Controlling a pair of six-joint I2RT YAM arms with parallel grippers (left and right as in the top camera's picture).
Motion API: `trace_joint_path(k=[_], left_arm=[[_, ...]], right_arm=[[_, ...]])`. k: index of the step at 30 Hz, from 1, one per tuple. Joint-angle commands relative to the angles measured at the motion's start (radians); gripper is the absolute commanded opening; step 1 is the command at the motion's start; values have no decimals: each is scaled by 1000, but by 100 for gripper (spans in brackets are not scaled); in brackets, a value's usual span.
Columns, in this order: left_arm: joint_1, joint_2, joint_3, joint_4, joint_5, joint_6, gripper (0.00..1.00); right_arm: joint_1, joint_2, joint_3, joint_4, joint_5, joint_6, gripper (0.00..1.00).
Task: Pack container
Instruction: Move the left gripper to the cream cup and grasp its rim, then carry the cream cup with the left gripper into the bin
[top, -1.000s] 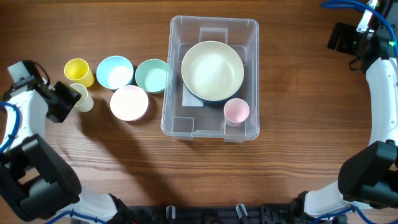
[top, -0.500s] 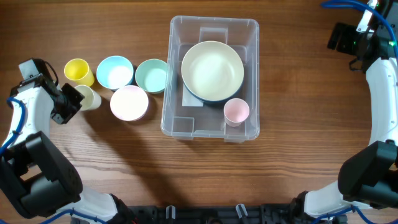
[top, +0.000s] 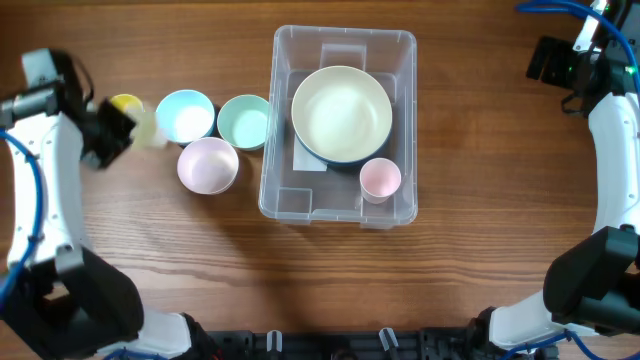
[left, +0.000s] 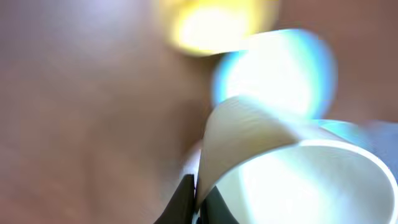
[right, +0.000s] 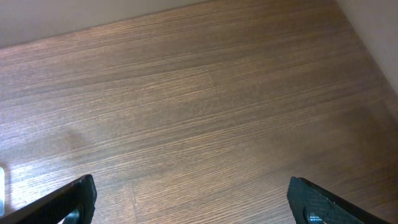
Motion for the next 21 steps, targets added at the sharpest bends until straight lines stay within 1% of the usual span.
trace_joint_path(k=[1,3,5,8,12,14,17,21], left_arm=[[-141,-39,101,97,208,2,4],[-220,-39,106,174,216,2,4],[-293,-35,106,221,216,32,4],[-425,-27,106,257,216,112,4],[-595,-26,106,301,216,139,4],[-678,-26,106,325,215,190,4],[-803,-23,105,329,190,292,4],[-916,-2,105,284,129,317,4]], right_arm=[[6,1,-11,2,-2,-3,99],[6,1,-11,3,-2,-2,100],[6,1,-11,2,-2,-3,100],[6,1,-11,3,-2,-3,100],[6,1,-11,2,-2,-3,100],[6,1,-11,2,-2,-3,100],[6,1,-11,3,-2,-3,100],[6,1,-11,3,-2,-3,99]])
